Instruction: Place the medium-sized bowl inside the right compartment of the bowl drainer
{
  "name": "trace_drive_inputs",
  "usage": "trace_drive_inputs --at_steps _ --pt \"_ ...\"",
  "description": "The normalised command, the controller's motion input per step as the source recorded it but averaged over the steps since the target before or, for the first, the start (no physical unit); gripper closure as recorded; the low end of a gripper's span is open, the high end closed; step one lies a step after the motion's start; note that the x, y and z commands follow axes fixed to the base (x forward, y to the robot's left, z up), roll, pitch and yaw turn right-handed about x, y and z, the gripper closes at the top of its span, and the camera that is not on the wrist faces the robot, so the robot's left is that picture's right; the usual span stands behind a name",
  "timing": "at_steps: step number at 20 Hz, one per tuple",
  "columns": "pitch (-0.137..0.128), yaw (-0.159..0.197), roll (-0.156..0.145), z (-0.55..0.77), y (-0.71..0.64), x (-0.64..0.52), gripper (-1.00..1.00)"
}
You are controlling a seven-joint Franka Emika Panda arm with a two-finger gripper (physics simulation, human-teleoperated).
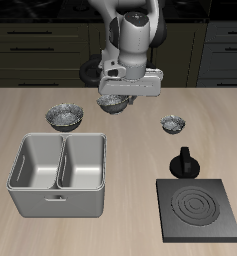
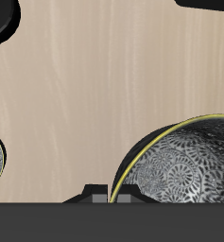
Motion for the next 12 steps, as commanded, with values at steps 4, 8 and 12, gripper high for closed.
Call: trace_drive_inputs --at_steps 4,8,12 --pt "-0.049 0.017 -0.003 0.46 -0.01 -0.06 1.0" --pt "-0.072 0.021 -0.019 0.57 -0.06 -0.06 1.0" --pt "-0.034 -0.015 -0.005 0.49 -0.09 -0.03 1.0"
